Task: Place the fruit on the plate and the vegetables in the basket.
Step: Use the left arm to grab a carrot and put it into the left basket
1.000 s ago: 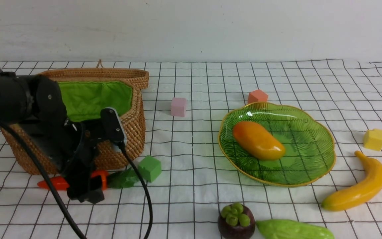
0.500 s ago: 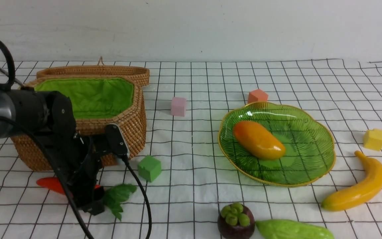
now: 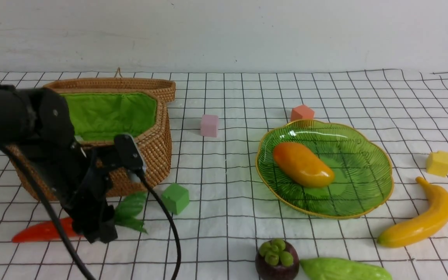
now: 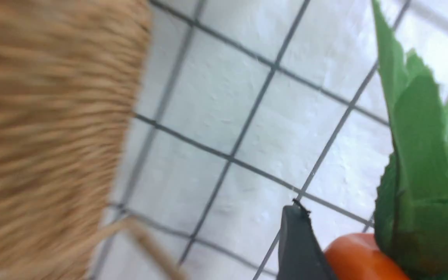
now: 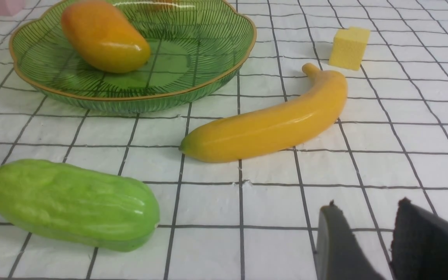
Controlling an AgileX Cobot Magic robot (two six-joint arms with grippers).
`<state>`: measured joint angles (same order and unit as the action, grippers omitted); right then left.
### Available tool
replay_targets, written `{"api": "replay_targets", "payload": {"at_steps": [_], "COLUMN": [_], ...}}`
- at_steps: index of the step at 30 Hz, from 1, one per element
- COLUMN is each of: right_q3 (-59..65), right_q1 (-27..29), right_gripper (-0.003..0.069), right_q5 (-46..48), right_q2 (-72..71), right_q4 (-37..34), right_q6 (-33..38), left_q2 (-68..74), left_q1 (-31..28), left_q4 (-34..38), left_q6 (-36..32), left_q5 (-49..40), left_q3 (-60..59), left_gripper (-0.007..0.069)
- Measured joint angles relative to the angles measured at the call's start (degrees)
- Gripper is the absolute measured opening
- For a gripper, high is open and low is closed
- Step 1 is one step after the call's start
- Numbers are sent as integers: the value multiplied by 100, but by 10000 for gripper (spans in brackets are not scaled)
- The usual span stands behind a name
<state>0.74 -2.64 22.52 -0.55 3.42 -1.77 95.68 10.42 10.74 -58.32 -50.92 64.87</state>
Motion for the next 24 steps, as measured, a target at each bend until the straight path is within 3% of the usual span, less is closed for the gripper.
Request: {"api": "replay_targets", "payload": {"at_steps": [4, 8, 16, 24], "right_q3": [0, 0, 0, 0], "right_q1": [0, 0, 0, 0], "right_gripper": [243, 243, 243, 243], "right_q5": [0, 0, 0, 0], "right_q2": [0, 0, 0, 0], "right_q4": [0, 0, 0, 5], "right_q6": [0, 0, 0, 0], "left_q2": [-842, -1363, -323, 500], "left_q1": [0, -56, -200, -200], "left_q4": [28, 7, -134, -382], "left_q6": [5, 5, -59, 217], "left_q5": [350, 1373, 3567, 3749], "left_q3": [0, 223, 484, 484], "left_gripper": [376, 376, 376, 376]}}
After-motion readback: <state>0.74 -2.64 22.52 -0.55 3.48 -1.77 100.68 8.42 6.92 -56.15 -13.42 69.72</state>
